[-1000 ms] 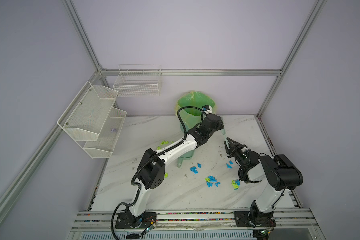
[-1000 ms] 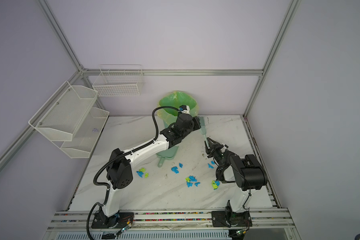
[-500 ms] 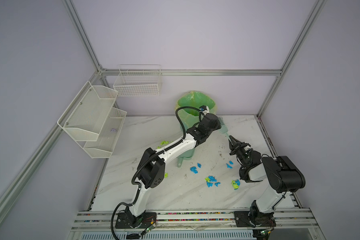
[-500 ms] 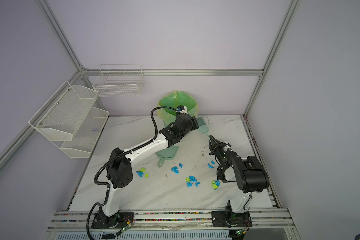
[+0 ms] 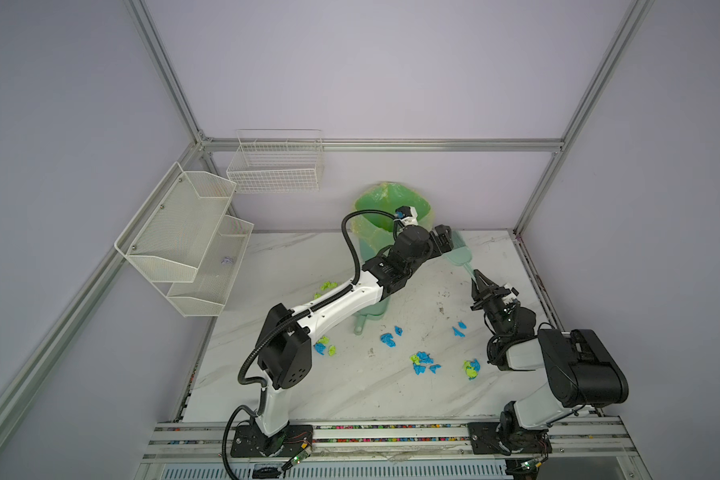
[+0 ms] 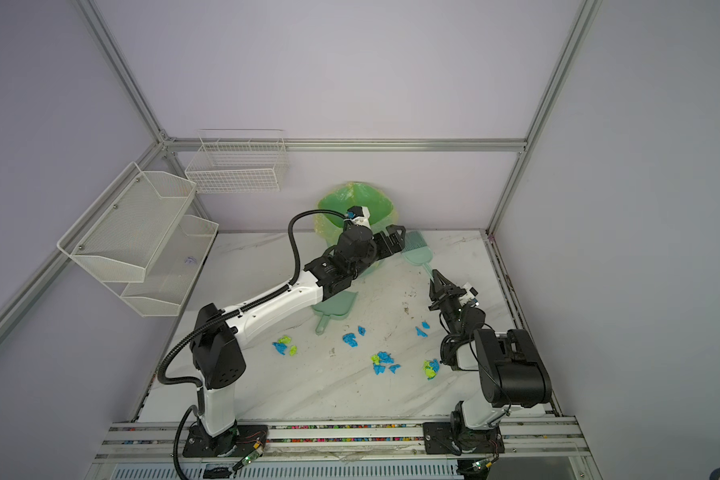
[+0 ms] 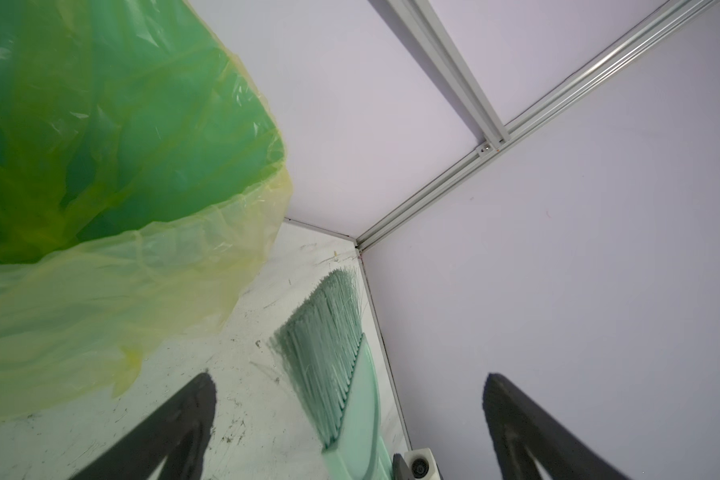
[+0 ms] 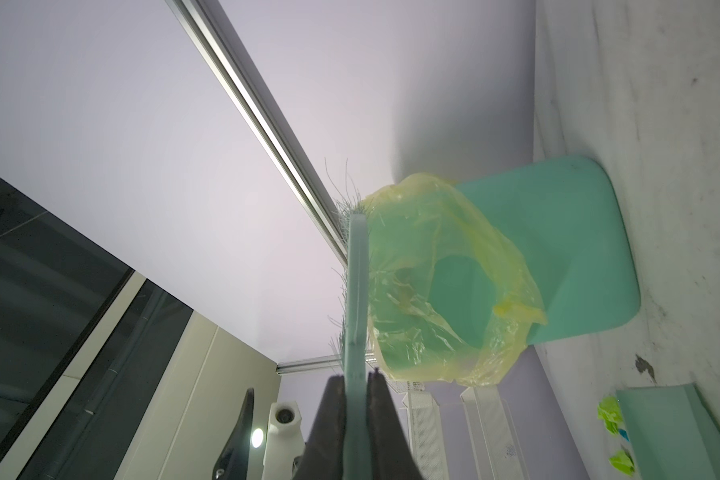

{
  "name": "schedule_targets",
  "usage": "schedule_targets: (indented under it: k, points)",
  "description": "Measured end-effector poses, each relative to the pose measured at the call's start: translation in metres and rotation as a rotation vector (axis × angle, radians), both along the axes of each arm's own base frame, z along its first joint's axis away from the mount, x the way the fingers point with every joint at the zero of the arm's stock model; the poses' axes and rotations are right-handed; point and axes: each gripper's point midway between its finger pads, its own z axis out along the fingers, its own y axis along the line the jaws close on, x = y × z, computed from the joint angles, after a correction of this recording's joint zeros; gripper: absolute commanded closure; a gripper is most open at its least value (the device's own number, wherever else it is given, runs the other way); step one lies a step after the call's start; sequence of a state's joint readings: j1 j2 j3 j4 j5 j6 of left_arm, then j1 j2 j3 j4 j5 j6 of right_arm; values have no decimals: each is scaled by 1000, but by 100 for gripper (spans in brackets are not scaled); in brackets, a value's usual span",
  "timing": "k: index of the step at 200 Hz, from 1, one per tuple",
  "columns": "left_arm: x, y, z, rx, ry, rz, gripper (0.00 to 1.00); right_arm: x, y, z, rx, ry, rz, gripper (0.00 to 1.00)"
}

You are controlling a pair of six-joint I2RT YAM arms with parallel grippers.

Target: Sweep away the paper scraps from the table

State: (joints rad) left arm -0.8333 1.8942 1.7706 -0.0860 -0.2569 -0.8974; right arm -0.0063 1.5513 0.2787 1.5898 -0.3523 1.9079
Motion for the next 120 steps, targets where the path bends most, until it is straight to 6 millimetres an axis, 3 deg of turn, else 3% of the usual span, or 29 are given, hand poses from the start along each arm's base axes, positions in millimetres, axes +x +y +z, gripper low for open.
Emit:
schedule_targets:
  k: [28, 61, 79, 120]
  points:
    - [-16, 5, 19, -41, -23, -51, 0, -4, -5, -1, -18, -4, -24, 100]
    - [-27, -20, 14, -84, -5, -191, 0, -8, -6, 4, -42, -25, -35, 100]
    - [-30, -38, -5, -103, 42, -267, 0, -10, -8, 11, -55, -48, -46, 100]
    - [-32, -69, -76, -87, 196, -367, 0, -10, -9, 12, -74, -58, -53, 100]
